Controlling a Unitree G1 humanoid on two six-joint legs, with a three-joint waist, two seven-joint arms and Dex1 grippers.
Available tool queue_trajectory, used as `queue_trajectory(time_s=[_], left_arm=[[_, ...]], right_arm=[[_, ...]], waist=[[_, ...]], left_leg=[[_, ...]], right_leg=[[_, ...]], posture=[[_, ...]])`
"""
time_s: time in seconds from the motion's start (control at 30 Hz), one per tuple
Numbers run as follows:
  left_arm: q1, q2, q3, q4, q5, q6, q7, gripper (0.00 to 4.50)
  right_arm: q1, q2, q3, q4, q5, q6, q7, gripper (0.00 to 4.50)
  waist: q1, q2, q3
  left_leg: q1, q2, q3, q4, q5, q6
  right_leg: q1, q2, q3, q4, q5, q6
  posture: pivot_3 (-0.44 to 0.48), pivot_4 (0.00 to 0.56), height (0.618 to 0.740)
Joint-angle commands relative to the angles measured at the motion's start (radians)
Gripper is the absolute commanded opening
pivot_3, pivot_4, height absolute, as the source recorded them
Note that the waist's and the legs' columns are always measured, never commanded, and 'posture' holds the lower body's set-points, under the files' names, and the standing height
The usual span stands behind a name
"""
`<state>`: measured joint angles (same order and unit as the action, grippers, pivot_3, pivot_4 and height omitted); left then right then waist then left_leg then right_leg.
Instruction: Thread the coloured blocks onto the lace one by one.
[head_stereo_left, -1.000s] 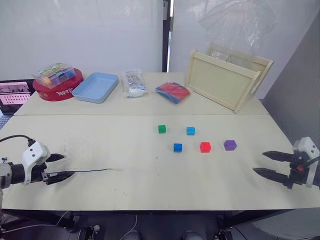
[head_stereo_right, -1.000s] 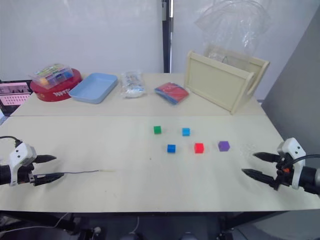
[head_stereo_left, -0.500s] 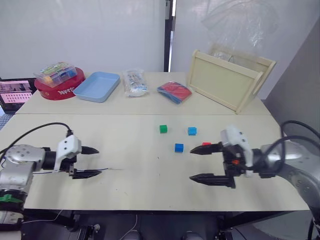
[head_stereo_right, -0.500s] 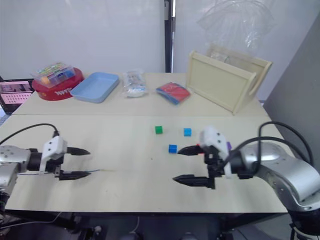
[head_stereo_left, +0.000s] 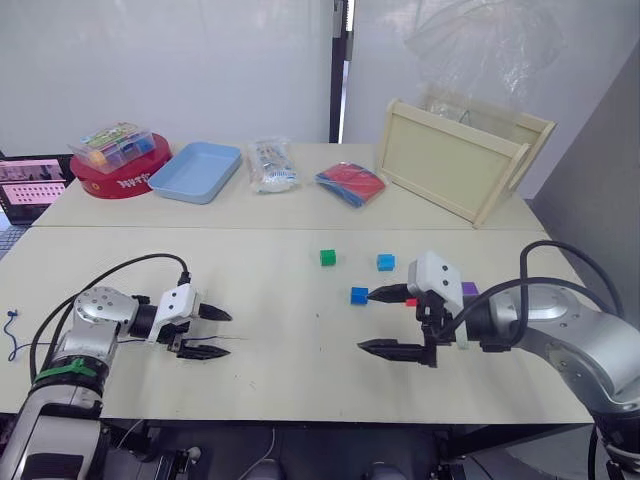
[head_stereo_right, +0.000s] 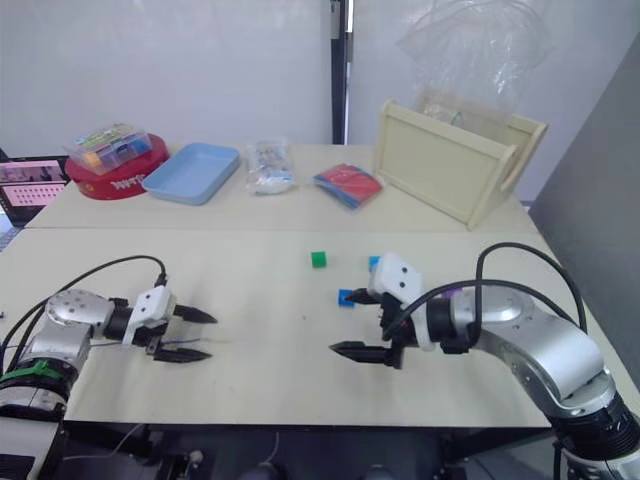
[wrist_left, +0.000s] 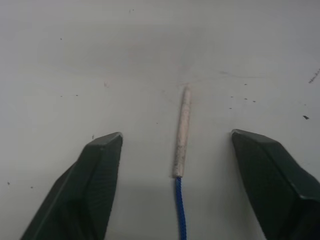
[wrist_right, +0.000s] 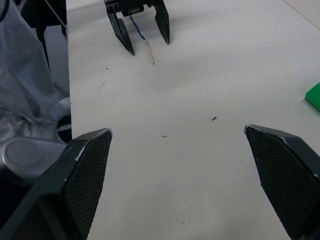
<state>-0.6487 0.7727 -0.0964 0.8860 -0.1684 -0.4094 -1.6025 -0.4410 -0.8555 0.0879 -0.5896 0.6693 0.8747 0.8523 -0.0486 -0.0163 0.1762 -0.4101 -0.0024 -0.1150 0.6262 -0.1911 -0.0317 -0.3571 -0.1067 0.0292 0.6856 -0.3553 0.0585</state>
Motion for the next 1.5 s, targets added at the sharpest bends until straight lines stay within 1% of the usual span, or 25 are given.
queue_trajectory(time_s=[0.03,0.1,0.17,0.23,0.33,0.4,0.43,0.53,0.63,0.7,0.77,0.83,0.9,1.03,1.1,1.17,1.33,1.43,1.5], left_arm=[[0.005,0.006,-0.052,0.053,-0.006,-0.022,-0.012,2.02],[0.003,0.025,-0.089,0.059,-0.04,-0.028,-0.012,1.41],[-0.002,0.042,-0.119,0.063,-0.075,-0.03,-0.012,0.71],[0.003,0.061,-0.167,0.012,-0.155,0.011,-0.012,0.02],[0.024,0.077,-0.233,-0.101,-0.261,0.068,-0.012,0.02],[0.025,0.065,-0.244,-0.163,-0.301,0.106,-0.012,0.02],[0.014,0.041,-0.225,-0.183,-0.306,0.139,-0.012,0.02],[-0.013,-0.025,-0.182,-0.206,-0.251,0.191,0.012,0.02],[-0.011,-0.132,-0.194,-0.313,-0.197,0.274,0.14,0.02],[-0.007,-0.186,-0.196,-0.349,-0.15,0.308,0.21,0.02],[-0.003,-0.234,-0.218,-0.361,-0.085,0.331,0.267,0.02],[0.007,-0.281,-0.264,-0.357,-0.004,0.343,0.313,0.02],[0.028,-0.288,-0.274,-0.372,0.02,0.351,0.309,0.02],[0.06,-0.264,-0.236,-0.418,-0.002,0.375,0.267,1.27],[0.063,-0.245,-0.21,-0.422,-0.016,0.355,0.24,1.96],[0.061,-0.239,-0.19,-0.404,-0.024,0.326,0.225,2.55],[0.049,-0.244,-0.19,-0.34,0.007,0.279,0.215,2.55],[0.048,-0.243,-0.2,-0.338,0.015,0.294,0.204,2.55],[0.047,-0.248,-0.209,-0.335,0.035,0.302,0.224,2.55]], right_arm=[[0.005,0.003,-0.032,-0.042,-0.008,-0.025,-0.018,4.5],[0.017,0.002,-0.042,-0.048,-0.012,-0.023,-0.031,4.5],[0.022,0.001,-0.044,-0.047,-0.016,-0.024,-0.037,4.5],[0.029,0.002,-0.047,-0.049,-0.024,-0.025,-0.044,4.5],[0.034,0.002,-0.051,-0.051,-0.029,-0.024,-0.052,4.5],[0.032,0.004,-0.055,-0.049,-0.031,-0.023,-0.058,4.5],[0.033,0.004,-0.059,-0.048,-0.031,-0.023,-0.062,4.5],[0.042,-0.002,-0.073,-0.047,-0.031,-0.023,-0.067,4.5],[0.075,-0.016,-0.098,-0.054,-0.035,-0.022,-0.074,4.5],[0.09,-0.018,-0.11,-0.06,-0.038,-0.02,-0.08,4.5],[0.1,-0.017,-0.118,-0.068,-0.039,-0.017,-0.09,4.5],[0.115,-0.016,-0.132,-0.079,-0.035,-0.01,-0.103,4.5],[0.123,-0.016,-0.139,-0.088,-0.03,-0.004,-0.111,4.5],[0.129,-0.019,-0.147,-0.098,-0.024,0.007,-0.121,4.5],[0.132,-0.02,-0.15,-0.103,-0.023,0.01,-0.125,4.5],[0.133,-0.02,-0.152,-0.105,-0.021,0.013,-0.127,4.5],[0.132,-0.017,-0.15,-0.104,-0.02,0.012,-0.135,4.5],[0.126,-0.015,-0.144,-0.103,-0.02,0.011,-0.143,4.5],[0.127,-0.016,-0.143,-0.104,-0.022,0.011,-0.147,4.5]], waist=[[-0.002,0.0,0.0],[-0.004,0.0,0.0],[-0.007,0.0,0.0],[-0.012,0.0,0.0],[-0.014,0.0,0.0],[-0.013,0.0,0.0],[-0.013,0.0,0.0],[-0.006,0.0,0.0],[0.002,0.0,0.0],[0.005,-0.001,0.0],[0.003,-0.001,0.0],[0.0,-0.001,0.0],[0.002,-0.001,0.0],[0.005,-0.001,-0.001],[0.003,-0.001,-0.001],[0.0,-0.001,-0.001],[0.001,-0.001,-0.001],[0.0,-0.001,-0.001],[0.0,-0.001,-0.001]], left_leg=[[0.0,0.0,0.0,0.0,0.0,0.0],[0.001,0.0,0.0,0.0,0.0,0.0],[0.001,0.0,0.0,0.0,0.0,0.0],[0.001,0.0,0.0,0.0,0.0,0.0],[0.001,0.0,0.0,0.0,0.0,0.0],[0.001,0.0,0.0,0.0,0.0,0.0],[0.001,0.0,0.0,0.0,0.0,0.0],[0.0,0.0,0.0,0.001,0.0,0.0],[-0.001,0.0,0.0,0.001,0.0,0.0],[-0.001,-0.001,0.0,0.001,0.0,0.001],[-0.001,-0.001,0.0,0.002,0.0,0.0],[-0.001,0.0,0.0,0.002,0.0,0.001],[0.001,0.0,0.0,0.001,0.0,0.001],[0.003,0.0,0.001,0.001,-0.001,0.001],[0.003,0.0,0.001,0.001,-0.001,0.001],[0.003,0.0,0.001,0.001,-0.001,0.001],[0.003,0.0,0.001,0.001,-0.001,0.001],[0.004,0.0,0.001,0.001,-0.001,0.001],[0.004,0.0,0.001,0.001,-0.001,0.001]], right_leg=[[0.0,0.0,0.0,0.0,0.0,0.0],[0.0,0.0,0.0,0.0,0.0,0.0],[0.0,0.0,0.0,0.0,0.0,0.0],[0.0,0.0,0.0,0.001,0.0,0.0],[0.0,0.0,0.0,0.001,0.0,0.0],[0.0,0.0,0.001,0.001,0.0,0.0],[0.0,0.0,0.001,0.001,0.0,0.0],[0.0,0.0,0.001,0.001,0.0,0.0],[0.001,0.0,0.001,0.0,0.0,0.0],[0.001,0.0,0.001,-0.001,0.0,0.0],[0.001,0.0,0.001,-0.001,0.0,0.0],[0.001,0.0,0.001,-0.001,0.0,0.0],[0.002,0.0,0.001,-0.001,0.0,0.0],[0.005,0.0,0.002,-0.001,0.0,0.0],[0.005,0.0,0.002,-0.001,0.0,0.0],[0.004,0.0,0.002,-0.001,0.0,0.0],[0.004,0.0,0.003,-0.001,0.0,0.0],[0.004,0.0,0.003,-0.001,0.0,0.0],[0.004,0.0,0.003,-0.001,0.0,0.0]], posture=[[0.0,0.15,0.74],[0.0,0.15,0.74],[0.0,0.15,0.74],[0.0,0.15,0.74],[0.0,0.15,0.74],[0.0,0.15,0.74],[0.0,0.15,0.74],[0.0,0.15,0.74],[0.0,0.15,0.74],[0.0,0.15,0.74],[0.0,0.15,0.74],[0.0,0.15,0.74],[0.0,0.15,0.74],[0.0,0.15,0.74],[0.0,0.15,0.74],[0.0,0.15,0.74],[0.0,0.15,0.74],[0.0,0.15,0.74],[0.0,0.15,0.74]])
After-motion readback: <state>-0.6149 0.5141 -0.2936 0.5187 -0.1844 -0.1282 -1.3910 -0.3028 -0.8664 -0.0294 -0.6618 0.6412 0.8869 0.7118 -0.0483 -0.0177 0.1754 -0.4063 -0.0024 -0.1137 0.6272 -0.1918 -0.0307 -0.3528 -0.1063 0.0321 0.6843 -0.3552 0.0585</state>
